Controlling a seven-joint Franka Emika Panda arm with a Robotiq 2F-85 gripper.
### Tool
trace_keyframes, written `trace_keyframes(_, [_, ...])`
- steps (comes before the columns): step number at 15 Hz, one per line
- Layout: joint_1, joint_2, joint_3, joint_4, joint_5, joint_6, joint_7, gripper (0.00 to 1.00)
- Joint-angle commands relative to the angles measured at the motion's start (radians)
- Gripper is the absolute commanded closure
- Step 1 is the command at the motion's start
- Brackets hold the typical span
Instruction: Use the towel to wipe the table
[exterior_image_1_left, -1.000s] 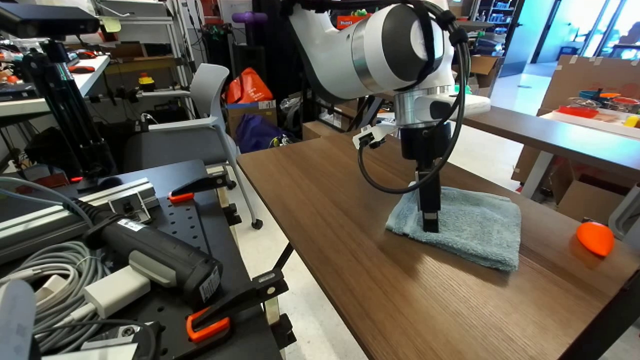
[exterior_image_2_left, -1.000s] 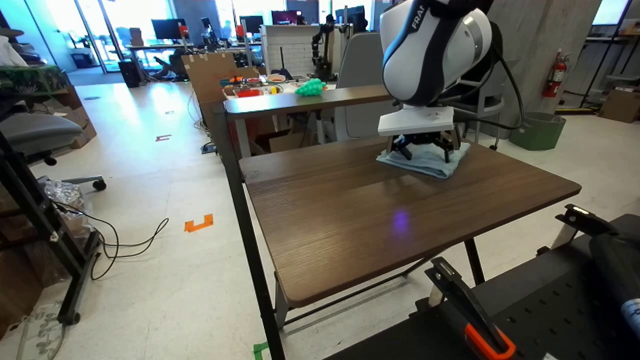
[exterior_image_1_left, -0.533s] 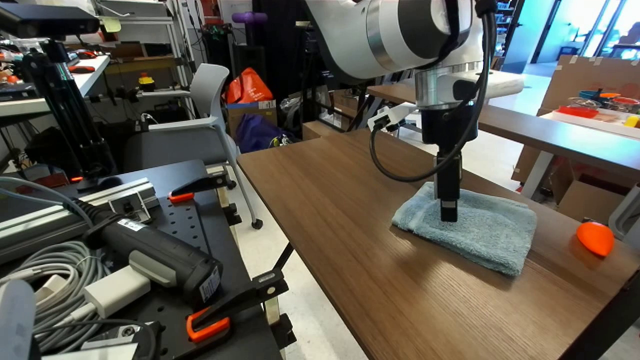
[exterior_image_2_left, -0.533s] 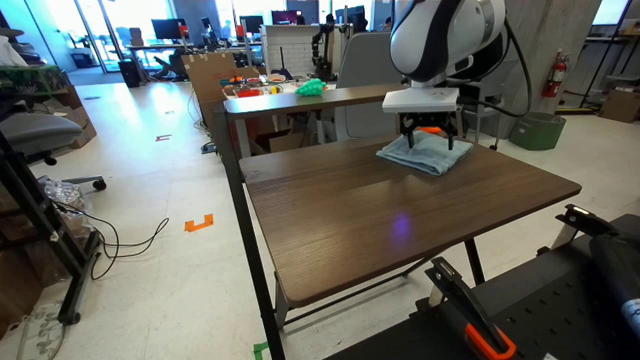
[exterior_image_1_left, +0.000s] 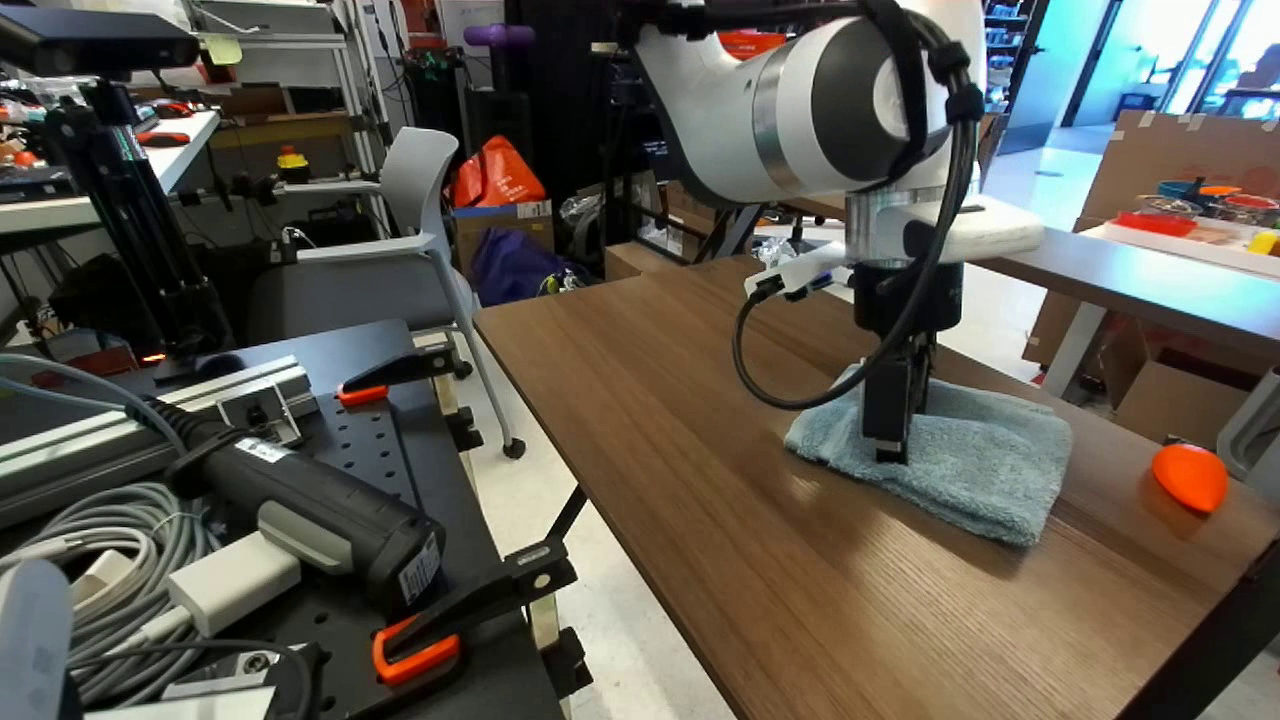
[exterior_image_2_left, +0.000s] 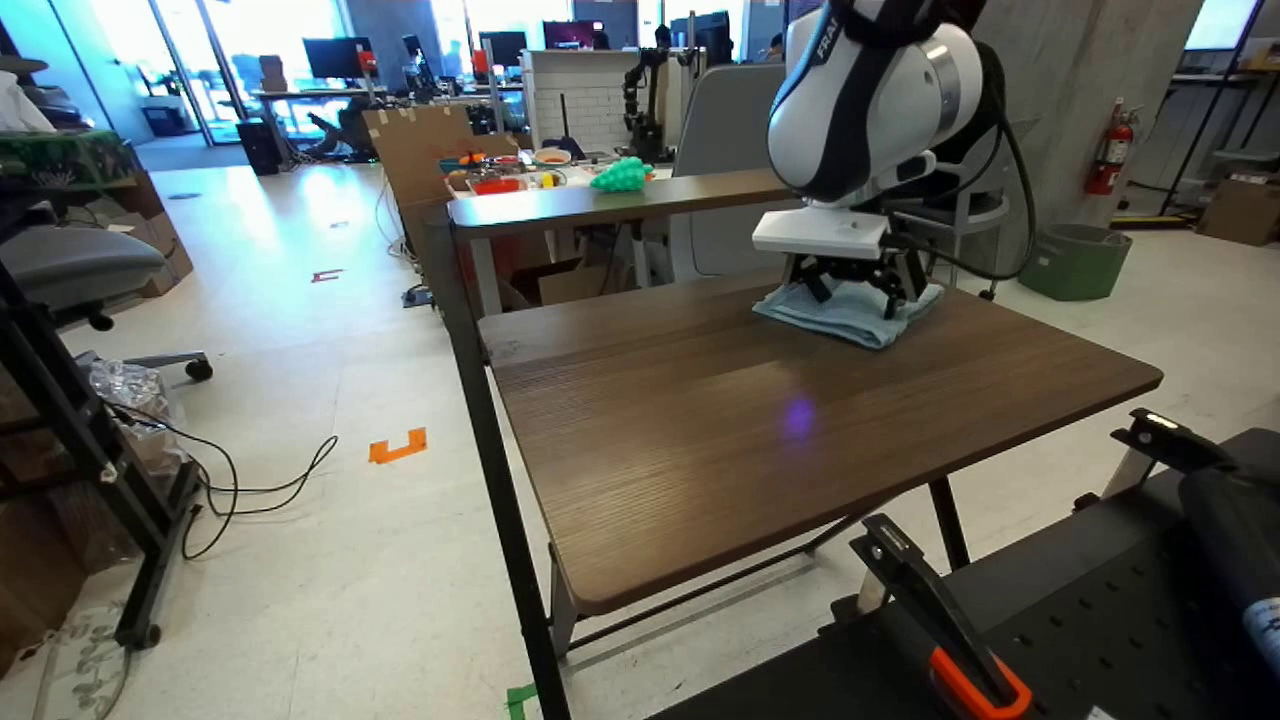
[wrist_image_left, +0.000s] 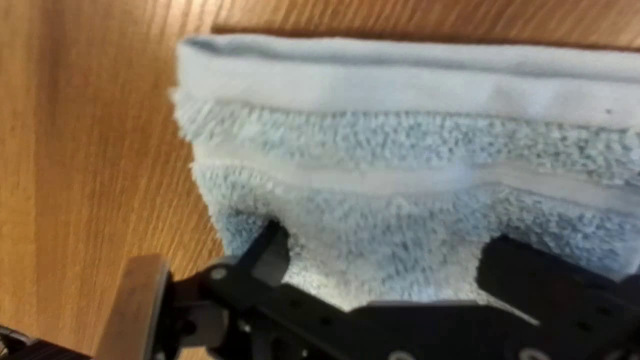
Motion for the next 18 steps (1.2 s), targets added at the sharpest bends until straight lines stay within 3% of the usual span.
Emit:
trace_keyframes(1, [0.004,0.158,-0.006,0.128,0.008,-0.009,0.08,0.0])
trace_keyframes(5, [0.039,0.16,-0.015,0.095,-0.047,0.026,0.093,0.0])
trace_keyframes(8, [0.068,0.092,0.003,-0.022,-0.121,0.079,0.019,0.0])
trace_keyframes(10, [0.108,0.043,-0.02,-0.121,-0.182,0.136,0.006,0.0])
trace_keyframes(13, [0.171,-0.01,-0.074,-0.25,-0.267,0.217,-0.015,0.0])
trace_keyframes(18, [0.256,-0.069,-0.216,-0.361,-0.406,0.262,-0.058,0.0])
